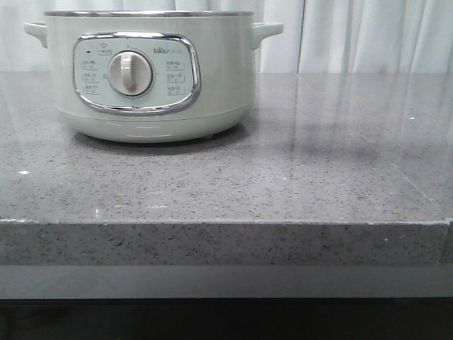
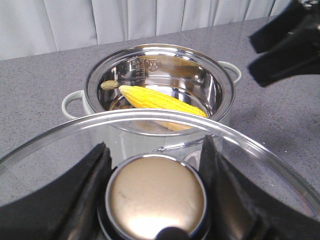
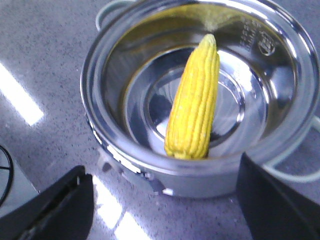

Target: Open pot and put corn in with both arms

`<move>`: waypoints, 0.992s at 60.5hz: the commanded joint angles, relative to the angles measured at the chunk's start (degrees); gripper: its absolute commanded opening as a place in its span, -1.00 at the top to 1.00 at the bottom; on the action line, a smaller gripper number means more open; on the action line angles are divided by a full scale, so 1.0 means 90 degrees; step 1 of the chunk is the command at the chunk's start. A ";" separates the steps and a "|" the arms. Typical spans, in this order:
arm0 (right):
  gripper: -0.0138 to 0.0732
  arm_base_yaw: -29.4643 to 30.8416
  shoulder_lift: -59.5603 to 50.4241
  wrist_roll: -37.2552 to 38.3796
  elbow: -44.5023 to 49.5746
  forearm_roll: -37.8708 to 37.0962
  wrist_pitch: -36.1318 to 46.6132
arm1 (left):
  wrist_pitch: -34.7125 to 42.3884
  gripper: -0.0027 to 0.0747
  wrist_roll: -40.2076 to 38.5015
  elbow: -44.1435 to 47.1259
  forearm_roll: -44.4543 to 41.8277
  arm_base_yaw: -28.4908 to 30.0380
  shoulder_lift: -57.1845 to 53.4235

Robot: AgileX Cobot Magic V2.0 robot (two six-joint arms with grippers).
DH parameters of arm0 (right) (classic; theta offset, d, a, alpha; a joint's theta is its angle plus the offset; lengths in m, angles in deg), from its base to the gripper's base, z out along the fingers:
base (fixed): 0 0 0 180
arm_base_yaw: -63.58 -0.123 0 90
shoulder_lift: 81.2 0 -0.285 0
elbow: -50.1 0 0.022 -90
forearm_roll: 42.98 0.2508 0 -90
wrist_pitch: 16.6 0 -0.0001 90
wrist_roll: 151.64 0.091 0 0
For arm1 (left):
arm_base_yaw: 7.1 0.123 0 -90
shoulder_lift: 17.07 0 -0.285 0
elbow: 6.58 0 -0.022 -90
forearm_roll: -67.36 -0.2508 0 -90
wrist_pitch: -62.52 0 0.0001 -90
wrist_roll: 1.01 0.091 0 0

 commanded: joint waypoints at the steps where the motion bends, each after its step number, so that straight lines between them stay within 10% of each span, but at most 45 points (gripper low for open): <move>1: -0.69 0.0019 -0.0739 0.0020 0.0334 -0.0056 0.0289 | 0.0924 0.53 -0.0047 -0.0241 0.0035 0.0002 -0.0023; 38: -0.69 0.0008 -0.3995 -0.0004 0.4693 0.0066 0.3816 | 0.0924 0.53 -0.0047 -0.0241 0.0035 0.0002 -0.0023; 60: -0.69 0.0008 -0.4361 -0.0004 0.5126 0.0066 0.4341 | 0.0924 0.53 -0.0047 -0.0241 0.0035 0.0002 -0.0023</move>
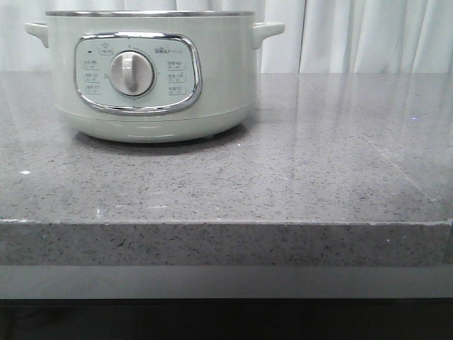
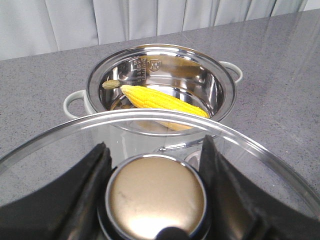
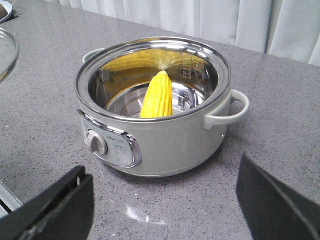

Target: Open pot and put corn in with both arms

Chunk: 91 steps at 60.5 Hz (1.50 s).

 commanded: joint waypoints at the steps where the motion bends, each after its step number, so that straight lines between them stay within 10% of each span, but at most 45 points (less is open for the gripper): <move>1: -0.69 0.0008 -0.0089 -0.0059 -0.0164 0.0080 0.0499 | 0.0924 0.53 -0.0047 -0.0241 0.0035 0.0002 -0.0023; 41: -0.69 0.0008 -0.0089 -0.0059 -0.0164 0.0080 0.0493 | 0.1769 0.53 -0.0047 -0.0238 0.0189 0.0002 0.0345; 91: -0.69 0.0008 -0.0089 -0.0059 -0.0164 0.0080 0.0486 | 0.4284 0.53 -0.0036 -0.2465 0.0279 -0.0076 0.4751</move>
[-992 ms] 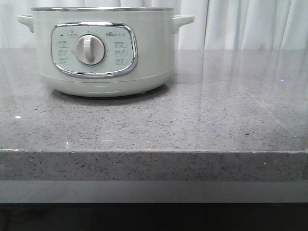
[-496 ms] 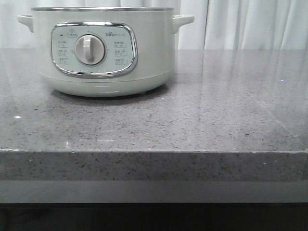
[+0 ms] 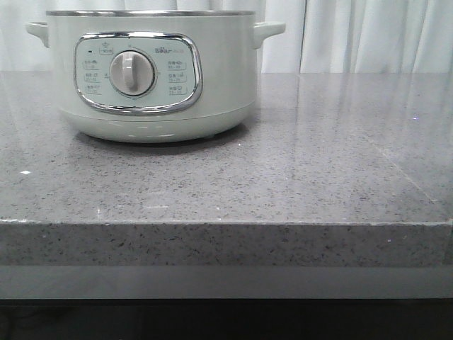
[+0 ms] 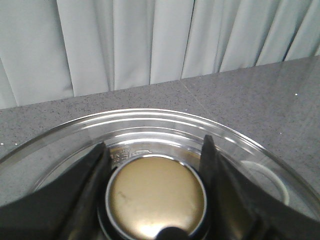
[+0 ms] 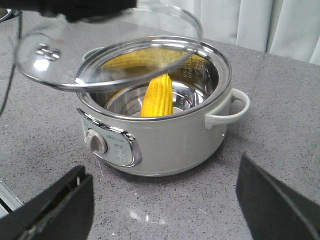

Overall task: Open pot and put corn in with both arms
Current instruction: 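Lower the held glass lid back onto the pot with the left gripper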

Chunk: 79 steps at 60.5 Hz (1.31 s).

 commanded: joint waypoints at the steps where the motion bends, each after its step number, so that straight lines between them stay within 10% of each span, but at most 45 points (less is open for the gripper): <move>1: -0.69 0.0008 -0.0089 -0.0035 -0.0169 0.0076 0.0486 | 0.1181 0.53 -0.0036 -0.0439 -0.0007 -0.0068 0.0088; 45: -0.69 0.0008 -0.0083 -0.0035 -0.0169 0.0076 0.0486 | 0.1644 0.52 -0.0028 -0.0520 -0.0012 -0.0078 0.0933; 60: -0.69 0.0008 -0.0083 -0.0035 -0.0169 0.0076 0.0486 | 0.1400 -0.18 -0.0028 -0.0520 -0.0012 -0.0078 0.0897; 79: -0.69 0.0008 -0.0083 -0.0035 -0.0169 0.0076 0.0486 | -0.0097 -0.21 -0.0011 -0.0520 -0.0511 -0.0064 -0.0379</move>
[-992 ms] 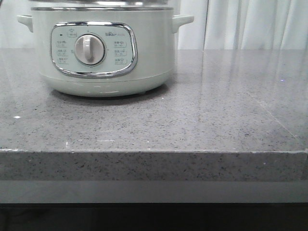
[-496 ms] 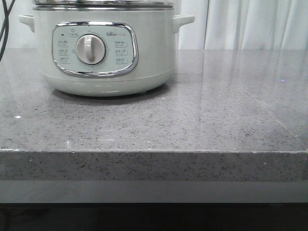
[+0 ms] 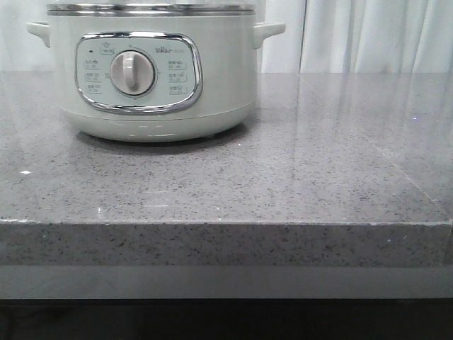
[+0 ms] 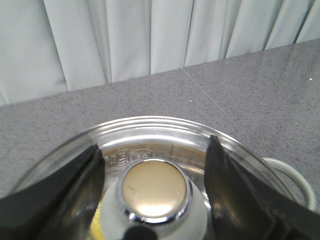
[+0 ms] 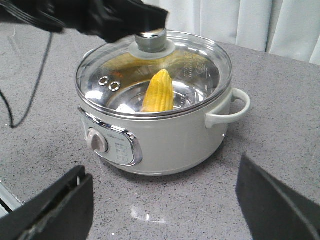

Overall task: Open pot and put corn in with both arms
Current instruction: 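Lower the held glass lid back onto the pot with the left gripper, then release the lid knob and raise the left gripper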

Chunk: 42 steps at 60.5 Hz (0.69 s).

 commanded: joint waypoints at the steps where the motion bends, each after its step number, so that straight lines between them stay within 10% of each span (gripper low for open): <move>1: -0.69 0.0008 -0.0083 -0.0034 -0.0169 0.0076 0.0486 | -0.0222 -0.21 -0.0021 -0.0260 -0.0186 -0.0015 -0.0809; 17: -0.69 0.0008 -0.0083 -0.0034 -0.0169 0.0076 0.0486 | -0.3064 -0.21 -0.0017 -0.0045 -0.0212 -0.0015 -0.2805; 42: -0.69 0.0008 -0.0084 -0.0034 -0.0169 0.0076 0.0481 | -0.2790 -0.20 -0.0017 0.2963 -0.0104 -0.0040 -0.5845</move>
